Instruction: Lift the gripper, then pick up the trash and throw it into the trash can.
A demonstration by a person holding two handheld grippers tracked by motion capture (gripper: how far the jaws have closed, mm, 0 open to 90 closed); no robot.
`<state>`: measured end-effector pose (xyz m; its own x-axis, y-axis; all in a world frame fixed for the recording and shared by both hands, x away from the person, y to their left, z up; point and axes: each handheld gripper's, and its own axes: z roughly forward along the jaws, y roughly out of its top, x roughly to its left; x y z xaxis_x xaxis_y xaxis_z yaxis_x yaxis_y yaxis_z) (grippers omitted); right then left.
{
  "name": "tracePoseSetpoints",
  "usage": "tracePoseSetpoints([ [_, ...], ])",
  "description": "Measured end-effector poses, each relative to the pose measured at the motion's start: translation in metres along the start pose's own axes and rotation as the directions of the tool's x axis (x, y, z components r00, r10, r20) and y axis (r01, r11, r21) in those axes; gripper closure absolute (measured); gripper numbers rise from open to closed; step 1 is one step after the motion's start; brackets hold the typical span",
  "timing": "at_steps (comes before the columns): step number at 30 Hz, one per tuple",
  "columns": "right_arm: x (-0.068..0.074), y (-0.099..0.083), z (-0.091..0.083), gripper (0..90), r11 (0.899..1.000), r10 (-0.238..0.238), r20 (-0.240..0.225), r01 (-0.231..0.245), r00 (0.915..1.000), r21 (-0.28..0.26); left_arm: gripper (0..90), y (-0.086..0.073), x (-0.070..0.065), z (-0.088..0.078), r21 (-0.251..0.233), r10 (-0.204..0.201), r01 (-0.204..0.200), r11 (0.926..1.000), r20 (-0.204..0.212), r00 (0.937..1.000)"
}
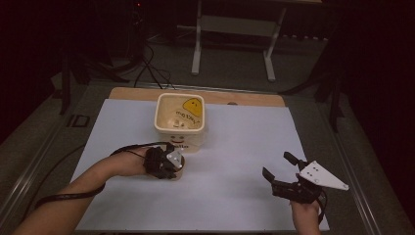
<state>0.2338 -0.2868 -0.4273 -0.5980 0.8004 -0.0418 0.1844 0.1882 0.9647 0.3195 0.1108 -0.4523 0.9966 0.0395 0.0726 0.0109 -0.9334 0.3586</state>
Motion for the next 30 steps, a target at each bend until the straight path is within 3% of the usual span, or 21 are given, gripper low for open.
tracePoseSetpoints([
  [5, -0.001, 0.0, 0.0, 11.6, 1.0, 0.003, -0.004, -0.003, 1.0, 0.002, 85.8, 0.001, -0.001, 0.0, 0.002, 0.013, -0.013, 0.9999, -0.011, 0.9999],
  [8, -0.001, 0.0, 0.001, 11.6, 1.0, 0.002, -0.004, -0.002, 1.0, 0.002, 87.1, 0.001, -0.003, -0.002, -0.001, 0.052, -0.052, 0.9986, -0.034, 0.9981],
  [14, -0.001, 0.0, 0.001, 11.6, 1.0, 0.002, -0.009, -0.002, 1.0, 0.006, 87.8, 0.001, -0.006, -0.011, -0.007, 0.073, -0.073, 0.9973, -0.035, 0.9967],
  [17, -0.001, 0.0, 0.001, 11.6, 1.0, 0.002, -0.008, -0.002, 1.0, 0.007, 87.9, 0.001, -0.006, -0.014, -0.004, 0.063, -0.063, 0.998, -0.031, 0.9975],
  [19, 0.0, 0.0, 0.001, 11.6, 1.0, 0.004, -0.007, -0.003, 1.0, 0.006, 88.0, 0.0, -0.009, -0.027, -0.019, 0.041, -0.042, 0.9989, -0.012, 0.9991],
  [24, 0.0, 0.0, 0.002, 11.7, 1.0, 0.01, -0.01, -0.01, 0.9999, 0.006, 88.6, 0.001, -0.013, -0.046, -0.032, 0.057, -0.057, 0.9979, 0.011, 0.9983],
  [27, 0.0, 0.0, 0.002, 11.7, 1.0, 0.01, -0.01, -0.01, 0.9999, 0.008, 88.7, 0.005, -0.016, -0.063, -0.075, 0.056, -0.053, 0.9957, 0.037, 0.9977],
  [30, 0.0, 0.0, 0.002, 11.7, 1.0, 0.014, -0.011, -0.014, 0.9998, 0.007, 88.7, 0.01, -0.018, -0.079, -0.081, 0.07, -0.066, 0.9945, 0.039, 0.9968],
])
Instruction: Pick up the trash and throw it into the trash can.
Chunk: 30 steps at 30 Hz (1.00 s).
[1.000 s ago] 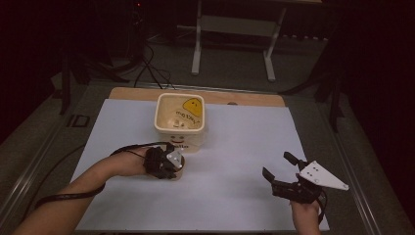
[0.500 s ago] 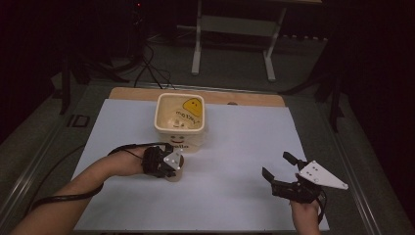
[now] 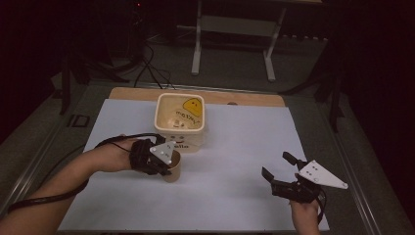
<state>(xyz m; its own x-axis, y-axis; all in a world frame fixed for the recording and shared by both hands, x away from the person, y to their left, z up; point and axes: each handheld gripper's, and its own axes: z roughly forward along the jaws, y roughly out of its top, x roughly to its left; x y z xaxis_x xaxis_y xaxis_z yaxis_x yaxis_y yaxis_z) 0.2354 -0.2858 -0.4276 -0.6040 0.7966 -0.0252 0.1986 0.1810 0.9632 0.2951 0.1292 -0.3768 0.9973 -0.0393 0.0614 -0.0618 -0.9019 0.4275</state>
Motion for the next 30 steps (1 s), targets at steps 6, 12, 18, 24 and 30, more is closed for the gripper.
tracePoseSetpoints([
  [6, 0.0, 0.0, 0.001, 11.7, 1.0, -0.003, -0.003, 0.003, 1.0, 0.0, 88.6, 0.011, -0.002, -0.025, 0.004, 0.008, -0.008, 1.0, 0.004, 1.0],
  [12, -0.001, 0.001, -0.001, 11.7, 1.0, -0.001, 0.002, 0.001, 1.0, -0.005, 88.6, 0.019, 0.0, -0.04, 0.004, 0.002, -0.001, 1.0, -0.002, 1.0],
  [18, 0.0, 0.001, -0.001, 11.6, 1.0, -0.004, 0.002, 0.004, 1.0, -0.004, 88.5, 0.026, 0.003, -0.044, 0.029, -0.015, 0.014, 0.9995, 0.019, 0.9997],
  [24, 0.0, 0.0, 0.0, 11.7, 1.0, -0.006, 0.001, 0.006, 1.0, -0.004, 88.6, 0.035, 0.004, -0.05, 0.032, -0.002, 0.001, 0.9995, 0.028, 0.9996],
  [30, 0.0, 0.0, 0.0, 11.7, 1.0, -0.01, -0.001, 0.01, 0.9999, -0.002, 88.6, 0.042, 0.007, -0.064, 0.02, 0.004, -0.005, 0.9998, 0.015, 0.9999],
])
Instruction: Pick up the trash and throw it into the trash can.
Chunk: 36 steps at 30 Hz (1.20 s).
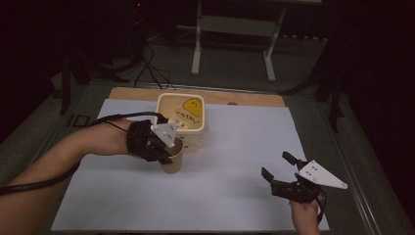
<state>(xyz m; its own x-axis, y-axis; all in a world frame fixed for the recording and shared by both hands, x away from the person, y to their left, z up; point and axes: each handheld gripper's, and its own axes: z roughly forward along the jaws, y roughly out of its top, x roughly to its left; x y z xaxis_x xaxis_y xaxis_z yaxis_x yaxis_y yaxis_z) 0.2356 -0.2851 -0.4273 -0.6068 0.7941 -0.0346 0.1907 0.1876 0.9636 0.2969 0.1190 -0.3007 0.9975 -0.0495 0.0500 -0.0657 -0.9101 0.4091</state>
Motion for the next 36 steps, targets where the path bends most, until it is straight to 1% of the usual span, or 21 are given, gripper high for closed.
tracePoseSetpoints([
  [1, 0.0, 0.0, 0.0, 11.7, 1.0, -0.001, 0.002, 0.001, 1.0, 0.001, 88.6, 0.001, 0.001, -0.003, 0.0, 0.0, 0.0, 1.0, -0.008, 1.0],
  [2, 0.0, 0.0, 0.0, 11.7, 1.0, 0.0, -0.001, 0.0, 1.0, 0.001, 88.6, 0.003, 0.002, -0.006, 0.003, 0.002, -0.002, 1.0, -0.005, 1.0],
  [3, 0.0, 0.0, 0.0, 11.7, 1.0, 0.001, -0.001, -0.001, 1.0, 0.001, 88.6, 0.004, 0.002, -0.008, 0.001, 0.005, -0.005, 1.0, -0.018, 0.9998],
  [5, 0.0, 0.0, 0.0, 11.7, 1.0, -0.001, -0.001, 0.001, 1.0, 0.002, 88.6, 0.004, 0.002, -0.008, 0.001, 0.005, -0.005, 1.0, -0.018, 0.9998],
  [6, 0.0, 0.0, 0.0, 11.7, 1.0, 0.001, -0.003, -0.001, 1.0, 0.003, 88.5, 0.008, 0.007, -0.017, -0.006, 0.004, -0.004, 1.0, -0.023, 0.9997],
  [9, 0.001, 0.0, 0.001, 11.7, 1.0, -0.001, -0.003, 0.001, 1.0, 0.006, 88.6, 0.011, 0.015, -0.022, 0.016, -0.012, 0.012, 0.9998, -0.033, 0.9994],
  [10, 0.001, 0.0, 0.002, 11.7, 1.0, 0.0, -0.005, 0.0, 1.0, 0.008, 88.5, 0.012, 0.017, -0.024, 0.017, -0.016, 0.016, 0.9997, -0.03, 0.9994],
  [13, 0.001, 0.0, 0.002, 11.7, 1.0, -0.003, -0.008, 0.003, 1.0, 0.012, 88.5, 0.016, 0.023, -0.028, 0.024, -0.016, 0.017, 0.9996, -0.041, 0.999],
  [14, 0.001, 0.0, 0.002, 11.7, 1.0, -0.005, -0.005, 0.005, 1.0, 0.012, 88.6, 0.018, 0.025, -0.03, 0.018, -0.01, 0.011, 0.9998, -0.046, 0.9989],
  [16, 0.001, -0.001, 0.002, 11.7, 1.0, -0.005, -0.005, 0.005, 1.0, 0.011, 88.5, 0.019, 0.026, -0.032, 0.016, -0.012, 0.012, 0.9998, -0.043, 0.999],
  [17, 0.001, -0.001, 0.002, 11.7, 1.0, -0.005, -0.007, 0.005, 1.0, 0.012, 88.5, 0.021, 0.029, -0.034, 0.017, -0.007, 0.008, 0.9998, -0.06, 0.9982],
  [18, 0.0, -0.001, 0.002, 11.7, 1.0, -0.003, -0.004, 0.003, 1.0, 0.013, 88.5, 0.022, 0.031, -0.036, 0.009, -0.012, 0.013, 0.9999, -0.058, 0.9982],
  [19, 0.0, -0.001, 0.002, 11.7, 1.0, 0.0, -0.006, 0.0, 1.0, 0.011, 88.5, 0.023, 0.033, -0.037, 0.012, -0.013, 0.013, 0.9998, -0.068, 0.9976],
  [21, 0.001, -0.001, 0.002, 11.7, 1.0, -0.004, -0.002, 0.004, 1.0, 0.007, 88.5, 0.024, 0.037, -0.037, 0.019, -0.019, 0.02, 0.9996, -0.072, 0.9972],
  [23, 0.001, -0.001, 0.002, 11.6, 1.0, -0.003, -0.006, 0.003, 1.0, 0.006, 88.5, 0.024, 0.037, -0.037, 0.019, -0.019, 0.02, 0.9996, -0.072, 0.9972],
  [24, 0.001, -0.001, 0.002, 11.7, 1.0, -0.006, -0.005, 0.006, 1.0, 0.008, 88.5, 0.026, 0.044, -0.04, 0.031, -0.021, 0.024, 0.9992, -0.09, 0.9957],
  [25, 0.001, -0.001, 0.002, 11.6, 1.0, -0.005, -0.009, 0.005, 0.9999, 0.01, 88.5, 0.027, 0.046, -0.042, 0.029, -0.03, 0.032, 0.9991, -0.088, 0.9957],
  [28, 0.001, -0.001, 0.003, 11.6, 1.0, -0.005, -0.008, 0.005, 1.0, 0.013, 88.4, 0.027, 0.05, -0.045, 0.034, -0.033, 0.036, 0.9988, -0.101, 0.9943],
  [33, 0.001, -0.002, 0.003, 11.7, 1.0, -0.007, -0.008, 0.007, 0.9999, 0.014, 88.4, 0.027, 0.064, -0.052, 0.038, -0.056, 0.061, 0.9974, -0.123, 0.9908],
  [34, 0.001, -0.002, 0.003, 11.7, 1.0, -0.005, -0.011, 0.005, 0.9999, 0.016, 88.5, 0.027, 0.066, -0.052, 0.041, -0.044, 0.05, 0.9979, -0.133, 0.9901],
  [36, 0.001, -0.002, 0.003, 11.7, 1.0, -0.007, -0.011, 0.007, 0.9999, 0.018, 88.4, 0.027, 0.071, -0.053, 0.036, -0.051, 0.056, 0.9978, -0.131, 0.99],
])
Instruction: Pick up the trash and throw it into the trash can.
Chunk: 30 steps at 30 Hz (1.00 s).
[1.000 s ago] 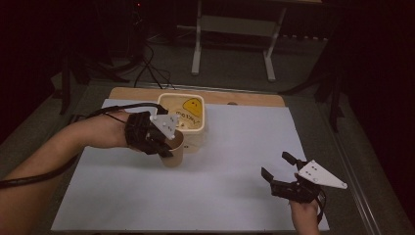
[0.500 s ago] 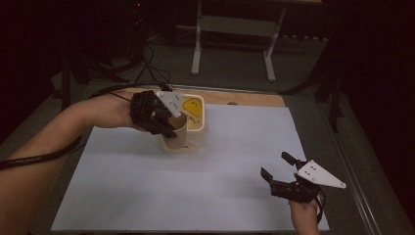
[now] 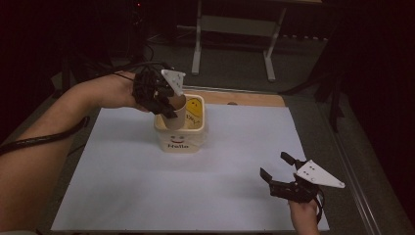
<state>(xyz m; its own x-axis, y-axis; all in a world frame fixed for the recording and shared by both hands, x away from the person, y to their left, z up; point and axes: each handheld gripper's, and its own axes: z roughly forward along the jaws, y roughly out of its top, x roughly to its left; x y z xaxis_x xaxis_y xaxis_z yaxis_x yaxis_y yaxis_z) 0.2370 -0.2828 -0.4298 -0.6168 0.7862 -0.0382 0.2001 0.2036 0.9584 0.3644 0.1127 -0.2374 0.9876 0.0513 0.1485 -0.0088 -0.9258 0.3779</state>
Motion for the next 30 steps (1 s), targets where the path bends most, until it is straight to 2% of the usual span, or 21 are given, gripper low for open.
tracePoseSetpoints([
  [1, 0.0, 0.0, 0.0, 11.7, 1.0, 0.001, 0.0, -0.001, 1.0, 0.0, 88.4, 0.0, 0.002, 0.0, 0.008, 0.004, -0.004, 1.0, -0.013, 0.9999],
  [4, 0.0, 0.0, 0.0, 11.7, 1.0, 0.0, -0.001, 0.0, 1.0, 0.002, 88.3, 0.0, 0.007, 0.001, 0.003, 0.006, -0.006, 1.0, -0.009, 0.9999],
  [11, -0.001, -0.001, 0.0, 11.7, 1.0, 0.004, -0.004, -0.004, 1.0, 0.0, 88.4, 0.003, 0.021, 0.003, 0.011, 0.008, -0.008, 0.9999, -0.028, 0.9996],
  [15, 0.0, -0.001, 0.0, 11.7, 1.0, 0.001, -0.004, -0.001, 1.0, 0.002, 88.4, 0.003, 0.028, 0.006, 0.015, -0.003, 0.004, 0.9999, -0.032, 0.9995],
  [24, 0.001, -0.001, 0.001, 11.7, 1.0, 0.0, -0.007, 0.0, 1.0, 0.002, 88.4, 0.003, 0.037, 0.015, 0.017, 0.002, -0.001, 0.9999, -0.042, 0.9991],
  [30, 0.001, -0.001, 0.001, 11.7, 1.0, -0.005, -0.006, 0.005, 1.0, 0.003, 88.2, 0.003, 0.047, 0.021, 0.045, -0.014, 0.017, 0.9988, -0.069, 0.9975],
])
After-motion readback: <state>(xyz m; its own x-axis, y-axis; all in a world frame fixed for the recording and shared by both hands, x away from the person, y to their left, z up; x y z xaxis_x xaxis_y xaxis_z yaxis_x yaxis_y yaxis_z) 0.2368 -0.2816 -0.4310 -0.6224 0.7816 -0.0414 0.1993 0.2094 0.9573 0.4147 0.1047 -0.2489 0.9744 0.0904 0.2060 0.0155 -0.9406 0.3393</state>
